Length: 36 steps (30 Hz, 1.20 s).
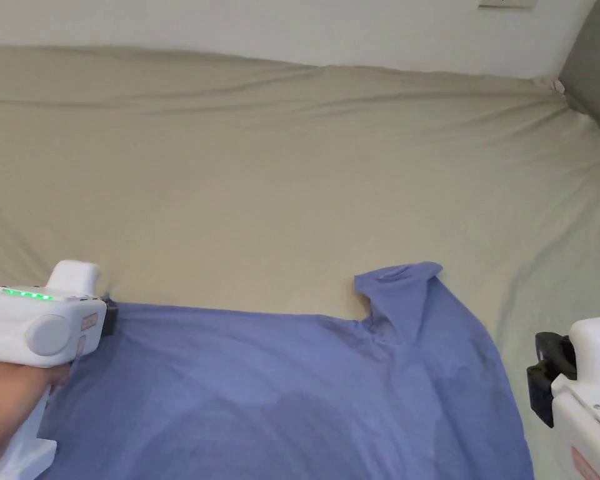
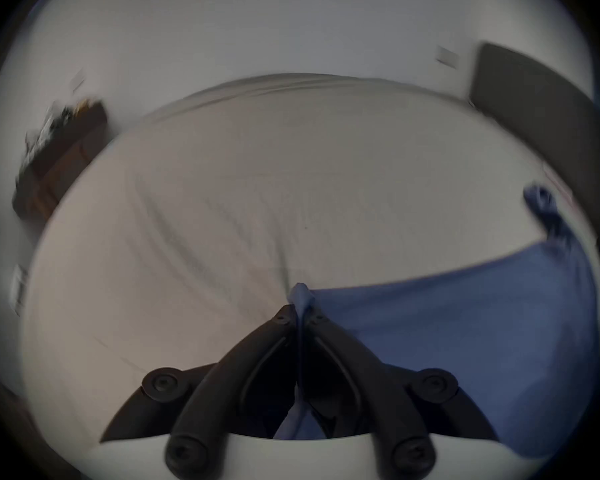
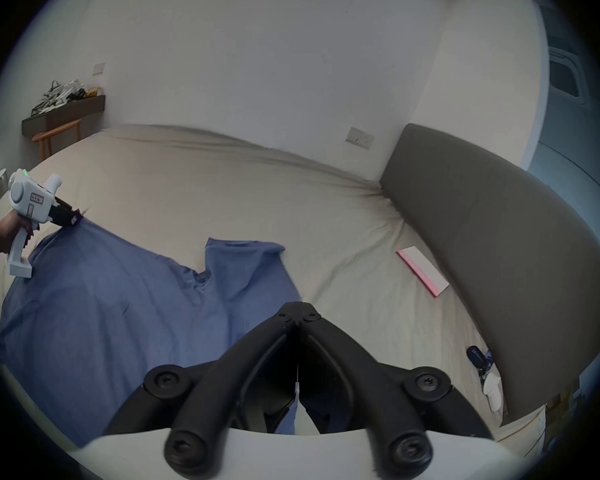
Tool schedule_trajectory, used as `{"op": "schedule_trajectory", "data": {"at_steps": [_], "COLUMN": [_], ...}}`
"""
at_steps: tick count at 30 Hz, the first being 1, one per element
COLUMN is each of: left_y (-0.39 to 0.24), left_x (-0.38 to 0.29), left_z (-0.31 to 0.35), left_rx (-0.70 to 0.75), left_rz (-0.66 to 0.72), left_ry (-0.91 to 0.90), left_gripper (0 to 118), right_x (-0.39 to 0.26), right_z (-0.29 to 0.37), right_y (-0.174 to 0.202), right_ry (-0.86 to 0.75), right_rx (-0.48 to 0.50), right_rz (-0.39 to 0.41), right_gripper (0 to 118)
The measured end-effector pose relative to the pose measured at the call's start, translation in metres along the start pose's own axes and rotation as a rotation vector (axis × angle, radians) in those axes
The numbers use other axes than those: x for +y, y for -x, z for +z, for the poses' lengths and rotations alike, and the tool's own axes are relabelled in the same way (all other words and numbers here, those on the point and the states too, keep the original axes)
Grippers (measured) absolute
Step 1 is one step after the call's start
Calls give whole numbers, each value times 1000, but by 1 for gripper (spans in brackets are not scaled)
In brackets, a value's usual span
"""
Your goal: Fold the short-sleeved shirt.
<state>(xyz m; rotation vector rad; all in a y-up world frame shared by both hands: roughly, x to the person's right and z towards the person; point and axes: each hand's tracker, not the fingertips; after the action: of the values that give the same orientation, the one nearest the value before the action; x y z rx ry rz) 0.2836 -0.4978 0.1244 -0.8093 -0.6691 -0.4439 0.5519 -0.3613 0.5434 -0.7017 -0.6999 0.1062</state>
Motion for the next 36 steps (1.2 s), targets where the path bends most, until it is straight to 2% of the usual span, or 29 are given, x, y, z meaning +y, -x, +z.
{"op": "schedule_trajectory", "data": {"at_steps": [1,5,6,7,8,9,10,12,14,18,21,22,23,24,25,26,27,28,32,36], "left_y": [1,15,16,17,16,20,21,24,26,21,18,16,14,13,11,10,9,9,18,22], "left_x": [1,-2,-4,-7,-11,-10,-14,-23,-26,-35,-42,-45,-47,-49,-49,-50,-50,-49,-42,-22], "left_z": [7,62,77,94,111,122,137,160,171,175,172,170,169,168,168,169,169,171,196,246], "left_rx": [70,35,45,53,69,77,79,63,54,73,92,100,101,112,112,114,119,120,160,199], "left_rz": [-40,115,115,100,81,68,56,91,98,64,61,56,54,42,39,38,38,35,51,60], "left_ry": [-12,-131,-152,-172,-201,-213,-217,-227,-232,-216,-204,-201,-200,-197,-196,-195,-196,-200,-276,-391], "left_gripper": [0,0,0,0,0,0,0,0,0,0,0,0,0,0,0,0,0,0,0,0], "right_x": [2,13,15,17,18,17,13,5,-3,-15,-23,-22,-19,-16,-15,-14,-10,-8,20,60], "right_z": [-6,-41,-53,-69,-90,-109,-130,-163,-192,-228,-239,-233,-228,-221,-215,-208,-205,-201,-147,-60], "right_y": [-3,-21,-26,-30,-35,-40,-45,-48,-45,-30,-20,-18,-17,-17,-13,-8,-1,1,-16,-48], "right_ry": [1,83,104,141,210,276,319,330,391,449,488,470,448,429,396,369,390,385,221,34], "right_rx": [1,63,66,89,110,175,189,136,103,113,110,136,149,210,293,262,190,180,158,174], "right_rz": [-8,-78,-78,-78,-75,-85,-104,-107,-53,-5,14,-22,-51,-84,-103,-54,28,57,23,-67], "right_gripper": [2,3,10,41,78,105,112,112,112,112,98,80,46,5,5,5,5,5,5,5]}}
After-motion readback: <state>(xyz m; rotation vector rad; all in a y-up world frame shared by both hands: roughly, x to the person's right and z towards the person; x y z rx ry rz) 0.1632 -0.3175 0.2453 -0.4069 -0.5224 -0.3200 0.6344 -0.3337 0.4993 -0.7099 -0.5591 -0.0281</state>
